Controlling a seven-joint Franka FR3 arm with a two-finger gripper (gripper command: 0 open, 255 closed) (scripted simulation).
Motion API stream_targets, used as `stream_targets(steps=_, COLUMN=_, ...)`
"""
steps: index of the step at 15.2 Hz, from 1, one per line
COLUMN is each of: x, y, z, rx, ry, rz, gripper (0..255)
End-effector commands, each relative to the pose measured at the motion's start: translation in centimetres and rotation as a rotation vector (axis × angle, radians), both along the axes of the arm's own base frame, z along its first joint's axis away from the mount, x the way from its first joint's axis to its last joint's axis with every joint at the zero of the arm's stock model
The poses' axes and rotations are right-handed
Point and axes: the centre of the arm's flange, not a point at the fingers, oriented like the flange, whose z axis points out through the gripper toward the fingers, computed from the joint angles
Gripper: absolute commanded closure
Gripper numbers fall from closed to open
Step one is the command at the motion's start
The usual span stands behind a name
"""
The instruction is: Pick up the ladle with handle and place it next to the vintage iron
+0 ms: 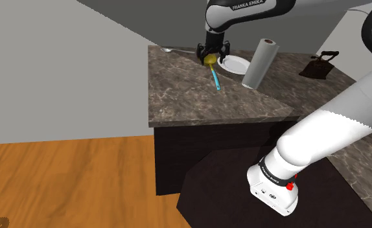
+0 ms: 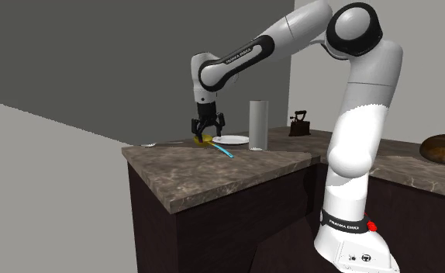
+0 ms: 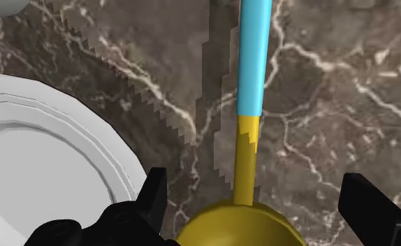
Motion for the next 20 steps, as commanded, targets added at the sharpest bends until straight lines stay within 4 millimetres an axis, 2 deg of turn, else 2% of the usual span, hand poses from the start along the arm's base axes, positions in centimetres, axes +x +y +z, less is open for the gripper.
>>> stream_targets(steps=1, x=0.1, y=-0.4, z=-0.9, rx=-0.003, ry=-0.001, rz=-0.005, gripper=0)
stream_targets(steps=5, x=0.0, y=-0.8, z=-3.3, rx=-0.003, ry=-0.001, rz=-0.005, gripper=0)
stream_targets(steps=13, x=0.0, y=-0.8, z=-3.3, rx=-0.003, ry=-0.001, rz=-0.005, gripper=0)
stream_targets(steps=14, x=0.0, y=-0.8, z=-3.3, rx=-0.003, ry=-0.001, rz=-0.005, gripper=255)
stream_targets(steps=20, x=0.0, y=-0.8, z=-3.3, rx=-0.003, ry=-0.001, rz=-0.005, gripper=255)
